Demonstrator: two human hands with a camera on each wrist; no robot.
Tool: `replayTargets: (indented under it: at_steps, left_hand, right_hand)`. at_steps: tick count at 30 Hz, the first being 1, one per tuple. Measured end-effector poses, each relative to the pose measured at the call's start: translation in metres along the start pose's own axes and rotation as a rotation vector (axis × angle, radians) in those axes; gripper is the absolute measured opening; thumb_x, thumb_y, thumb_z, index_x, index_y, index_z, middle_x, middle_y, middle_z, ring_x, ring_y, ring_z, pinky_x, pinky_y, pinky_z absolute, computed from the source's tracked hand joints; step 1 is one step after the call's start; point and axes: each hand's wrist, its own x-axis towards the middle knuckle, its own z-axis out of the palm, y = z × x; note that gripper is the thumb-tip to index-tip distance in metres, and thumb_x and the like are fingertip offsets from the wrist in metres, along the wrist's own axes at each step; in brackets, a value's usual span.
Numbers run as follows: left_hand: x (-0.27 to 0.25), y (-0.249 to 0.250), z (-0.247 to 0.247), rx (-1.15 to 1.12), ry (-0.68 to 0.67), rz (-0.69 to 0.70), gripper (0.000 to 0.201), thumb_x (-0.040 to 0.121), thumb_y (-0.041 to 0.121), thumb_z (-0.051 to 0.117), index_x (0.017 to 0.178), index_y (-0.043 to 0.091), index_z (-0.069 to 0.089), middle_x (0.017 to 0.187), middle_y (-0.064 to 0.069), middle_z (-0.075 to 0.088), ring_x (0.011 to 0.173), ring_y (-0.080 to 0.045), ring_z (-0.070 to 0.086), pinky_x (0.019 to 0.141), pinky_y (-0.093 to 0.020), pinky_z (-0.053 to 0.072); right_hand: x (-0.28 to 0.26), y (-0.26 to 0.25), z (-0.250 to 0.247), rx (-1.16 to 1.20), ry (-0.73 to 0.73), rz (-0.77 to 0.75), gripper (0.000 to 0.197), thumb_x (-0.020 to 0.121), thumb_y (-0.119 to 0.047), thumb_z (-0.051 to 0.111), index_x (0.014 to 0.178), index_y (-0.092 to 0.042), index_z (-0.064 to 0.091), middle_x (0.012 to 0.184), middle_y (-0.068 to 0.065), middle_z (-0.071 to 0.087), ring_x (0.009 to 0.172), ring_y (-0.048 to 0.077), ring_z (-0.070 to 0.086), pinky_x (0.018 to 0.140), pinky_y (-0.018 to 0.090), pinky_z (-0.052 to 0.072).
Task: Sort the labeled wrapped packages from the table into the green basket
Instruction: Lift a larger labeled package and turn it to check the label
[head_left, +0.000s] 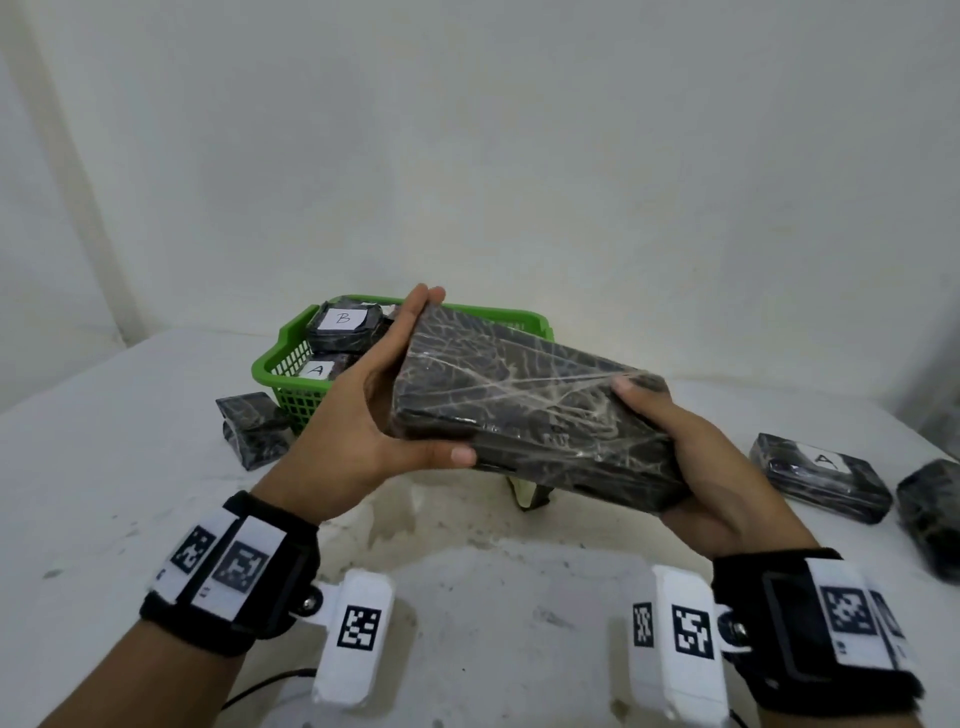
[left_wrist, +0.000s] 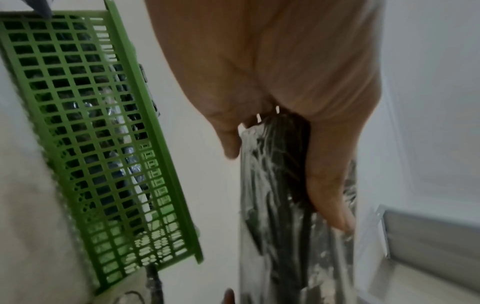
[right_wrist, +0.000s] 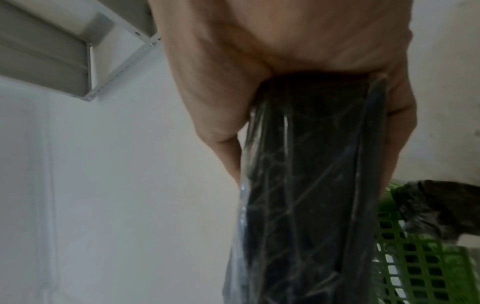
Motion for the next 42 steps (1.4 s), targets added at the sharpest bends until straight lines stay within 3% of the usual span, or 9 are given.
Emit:
replayTargets:
  at_steps: [3, 5, 7, 10, 17, 24, 29, 36, 42]
  left_hand:
    - [0.004, -0.004, -0.003, -0.12, -0.032, -0.1, 0.111, 0.076, 0.041, 0.087, 0.163, 0.032, 0.019, 0.165, 0.015, 0.034, 0.149, -0.005, 0.038, 0.118, -0.031, 0.038]
    - [0.007, -0.006, 0.0, -0.218, 0.017, -0.242, 0.102, 0.077, 0.055, 0.084, 0.16, 0.032, 0.029, 0.158, 0.0, 0.049, 0.14, -0.021, 0.055, 0.118, -0.046, 0.039]
    - [0.008, -0.003, 0.006, -0.222, 0.065, -0.31, 0.075, 0.084, 0.039, 0.08, 0.148, 0.015, 0.049, 0.134, -0.006, 0.07, 0.117, -0.024, 0.071, 0.107, -0.043, 0.051]
    - [0.007, -0.004, 0.013, -0.205, 0.173, -0.294, 0.044, 0.084, 0.019, 0.076, 0.126, 0.01, 0.065, 0.114, -0.009, 0.078, 0.103, -0.027, 0.077, 0.092, -0.039, 0.062]
    - [0.0, -0.002, 0.026, -0.08, 0.177, -0.182, 0.058, 0.078, 0.03, 0.078, 0.13, 0.019, 0.058, 0.115, 0.004, 0.078, 0.105, -0.014, 0.075, 0.093, -0.031, 0.06]
    - [0.006, -0.011, 0.009, -0.241, 0.249, -0.267, 0.057, 0.075, 0.021, 0.083, 0.127, 0.007, 0.063, 0.112, -0.01, 0.078, 0.102, -0.03, 0.077, 0.092, -0.046, 0.06]
    - [0.007, -0.016, 0.005, -0.17, 0.149, -0.306, 0.075, 0.068, 0.028, 0.094, 0.131, 0.008, 0.06, 0.116, -0.007, 0.078, 0.107, -0.027, 0.075, 0.095, -0.042, 0.057]
    - [0.01, -0.016, 0.008, -0.314, 0.241, -0.318, 0.058, 0.071, 0.012, 0.082, 0.125, 0.0, 0.065, 0.114, -0.015, 0.077, 0.104, -0.033, 0.076, 0.089, -0.043, 0.062]
    - [0.009, -0.022, 0.007, -0.193, 0.201, -0.3, 0.09, 0.055, 0.009, 0.092, 0.135, 0.018, 0.051, 0.117, -0.006, 0.077, 0.104, -0.024, 0.076, 0.086, -0.033, 0.062]
  right_hand:
    - [0.005, 0.005, -0.003, -0.055, 0.071, -0.062, 0.057, 0.073, -0.038, 0.079, 0.121, -0.006, 0.074, 0.11, 0.013, 0.08, 0.102, 0.032, 0.078, 0.097, 0.047, 0.059]
    - [0.007, 0.006, -0.002, -0.064, 0.105, -0.142, 0.061, 0.071, -0.037, 0.08, 0.124, -0.007, 0.07, 0.112, 0.012, 0.08, 0.102, 0.031, 0.078, 0.093, 0.043, 0.059]
    - [0.008, 0.009, -0.002, -0.088, 0.102, -0.202, 0.066, 0.068, -0.037, 0.083, 0.126, -0.008, 0.068, 0.112, 0.011, 0.08, 0.101, 0.029, 0.078, 0.091, 0.041, 0.059]
    - [0.008, 0.01, 0.001, -0.104, 0.081, -0.178, 0.068, 0.066, -0.041, 0.082, 0.124, -0.008, 0.07, 0.108, 0.01, 0.081, 0.098, 0.029, 0.079, 0.09, 0.04, 0.059]
    - [0.001, 0.003, 0.005, -0.165, 0.174, -0.222, 0.04, 0.076, -0.043, 0.082, 0.099, -0.011, 0.079, 0.087, 0.007, 0.082, 0.075, 0.02, 0.08, 0.061, 0.027, 0.062]
    - [0.01, 0.014, -0.002, -0.321, 0.006, -0.236, 0.107, 0.044, -0.032, 0.105, 0.137, -0.025, 0.052, 0.121, -0.003, 0.076, 0.107, 0.016, 0.076, 0.093, 0.038, 0.06]
    - [0.014, 0.018, -0.002, -0.346, -0.02, -0.247, 0.098, 0.048, -0.035, 0.105, 0.133, -0.016, 0.059, 0.119, 0.004, 0.078, 0.108, 0.024, 0.077, 0.1, 0.048, 0.058]
    - [0.011, 0.014, -0.008, -0.337, -0.069, -0.202, 0.116, 0.041, -0.034, 0.106, 0.142, -0.019, 0.052, 0.126, 0.003, 0.075, 0.113, 0.023, 0.075, 0.102, 0.046, 0.057]
    - [0.007, 0.01, -0.006, -0.366, -0.026, -0.236, 0.1, 0.049, -0.024, 0.105, 0.137, -0.022, 0.056, 0.122, -0.002, 0.077, 0.11, 0.016, 0.075, 0.095, 0.038, 0.06]
